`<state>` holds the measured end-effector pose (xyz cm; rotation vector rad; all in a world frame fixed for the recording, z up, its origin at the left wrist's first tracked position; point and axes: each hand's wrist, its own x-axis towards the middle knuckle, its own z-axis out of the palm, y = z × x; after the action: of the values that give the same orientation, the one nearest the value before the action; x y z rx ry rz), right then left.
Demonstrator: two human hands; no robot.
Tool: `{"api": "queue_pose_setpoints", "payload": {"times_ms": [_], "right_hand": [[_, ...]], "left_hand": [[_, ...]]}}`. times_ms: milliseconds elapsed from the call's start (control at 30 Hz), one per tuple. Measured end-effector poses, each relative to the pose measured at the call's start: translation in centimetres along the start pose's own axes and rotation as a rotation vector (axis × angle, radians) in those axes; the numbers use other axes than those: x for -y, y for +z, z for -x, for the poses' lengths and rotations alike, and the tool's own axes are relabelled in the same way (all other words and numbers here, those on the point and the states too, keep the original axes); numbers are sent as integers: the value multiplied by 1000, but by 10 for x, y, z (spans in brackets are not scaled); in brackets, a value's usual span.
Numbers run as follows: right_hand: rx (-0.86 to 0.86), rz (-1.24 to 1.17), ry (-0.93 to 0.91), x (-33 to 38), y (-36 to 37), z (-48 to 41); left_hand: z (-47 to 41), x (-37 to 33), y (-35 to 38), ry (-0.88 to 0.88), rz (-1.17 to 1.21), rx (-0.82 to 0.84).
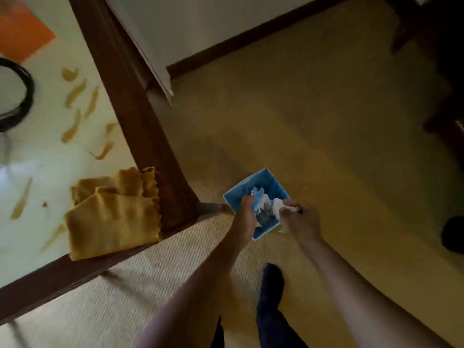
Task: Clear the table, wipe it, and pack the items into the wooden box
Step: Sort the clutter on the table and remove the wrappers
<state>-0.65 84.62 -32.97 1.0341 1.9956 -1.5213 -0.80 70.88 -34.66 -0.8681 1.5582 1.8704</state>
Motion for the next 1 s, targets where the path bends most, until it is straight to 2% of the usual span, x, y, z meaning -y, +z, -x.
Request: {"api": "queue_pose_setpoints", "payload": {"times_ms": [100, 133, 200, 233, 300, 367, 467, 600, 833, 1000], "right_hand": [[27, 63, -40, -34, 10, -57], [42, 86, -46, -46, 16, -77], [90, 117, -34, -71, 33, -120], [108, 128, -19, -84, 42, -138], [139, 156, 4, -113, 60, -177], [176, 189, 25, -134, 75, -204], [242, 247, 61, -153, 90, -235], [274, 296, 44, -164, 98, -260], [216, 384, -68, -131, 67, -199], [166, 421, -289, -55, 18, -103]], "left_hand": [[-62, 41, -2, 91, -266, -110], [-83, 54, -3, 98, -402, -130], [-127, 79, -3, 45, -531, -134], [-145, 92, -6, 62, -651, -145], [-187, 113, -7, 96, -1060, -120], [-216, 132, -11, 138, -1256, -111], [-244, 153, -18, 180, -1148, -202], [-260, 163, -24, 182, -1302, -15], [-196, 125, -13, 282, -1376, -14], [-89, 57, -4, 615, -1356, -165]]}}
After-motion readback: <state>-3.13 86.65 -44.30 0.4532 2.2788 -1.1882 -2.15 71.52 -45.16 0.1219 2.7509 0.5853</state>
